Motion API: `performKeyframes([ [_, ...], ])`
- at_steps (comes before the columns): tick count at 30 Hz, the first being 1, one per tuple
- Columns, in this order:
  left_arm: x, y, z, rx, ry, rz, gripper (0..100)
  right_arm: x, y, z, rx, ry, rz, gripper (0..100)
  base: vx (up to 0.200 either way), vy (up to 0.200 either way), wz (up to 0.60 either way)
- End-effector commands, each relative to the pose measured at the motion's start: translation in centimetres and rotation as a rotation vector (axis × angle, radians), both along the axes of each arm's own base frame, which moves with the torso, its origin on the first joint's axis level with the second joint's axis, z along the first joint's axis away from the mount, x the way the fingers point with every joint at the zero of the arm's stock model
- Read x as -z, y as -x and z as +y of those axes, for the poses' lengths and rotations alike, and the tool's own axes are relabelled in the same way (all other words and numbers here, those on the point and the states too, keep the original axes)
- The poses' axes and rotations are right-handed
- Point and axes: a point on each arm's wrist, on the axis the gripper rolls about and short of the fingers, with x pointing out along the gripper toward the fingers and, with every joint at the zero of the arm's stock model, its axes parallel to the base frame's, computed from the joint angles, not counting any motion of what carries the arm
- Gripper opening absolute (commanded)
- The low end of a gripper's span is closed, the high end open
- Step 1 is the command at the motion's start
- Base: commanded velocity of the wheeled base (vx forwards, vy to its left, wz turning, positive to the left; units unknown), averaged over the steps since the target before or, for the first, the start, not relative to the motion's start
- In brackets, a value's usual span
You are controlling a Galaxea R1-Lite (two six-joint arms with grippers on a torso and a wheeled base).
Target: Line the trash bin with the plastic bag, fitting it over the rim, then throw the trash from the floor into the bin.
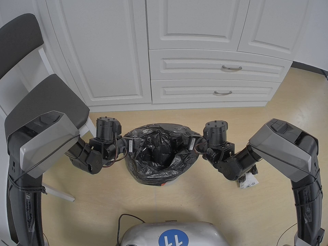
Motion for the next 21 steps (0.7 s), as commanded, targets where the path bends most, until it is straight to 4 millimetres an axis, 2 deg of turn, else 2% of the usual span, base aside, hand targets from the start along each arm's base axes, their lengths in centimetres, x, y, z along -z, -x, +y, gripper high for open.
performKeyframes([
  [1, -1.7, -0.1, -1.1, 0.051, 0.005, -0.025, 100, 1.7, -1.2, 0.6, 0.001, 0.011, 0.010, 100, 0.000, 0.000, 0.00],
  [4, -0.7, -0.8, -1.4, 0.062, -0.022, 0.003, 100, 2.8, -1.9, 0.7, 0.004, 0.021, 0.018, 100, 0.000, 0.000, 0.00],
  [7, 0.0, -2.8, -1.8, 0.055, -0.031, 0.000, 100, 3.6, -3.2, 0.7, 0.015, 0.026, 0.020, 100, 0.000, 0.000, 0.00],
  [8, 0.0, -2.8, -1.8, 0.055, -0.031, 0.000, 100, 3.6, -3.2, 0.7, 0.015, 0.026, 0.020, 100, 0.000, 0.000, 0.00],
  [15, 0.2, -5.5, -2.6, 0.032, -0.021, -0.039, 100, 2.6, -6.9, 0.7, 0.072, -0.083, -0.087, 100, 0.000, 0.000, 0.00],
  [21, -0.2, -6.9, -2.1, -0.023, -0.019, -0.087, 100, 2.0, -8.1, 0.1, 0.102, -0.150, -0.123, 100, 0.000, 0.000, 0.00],
])
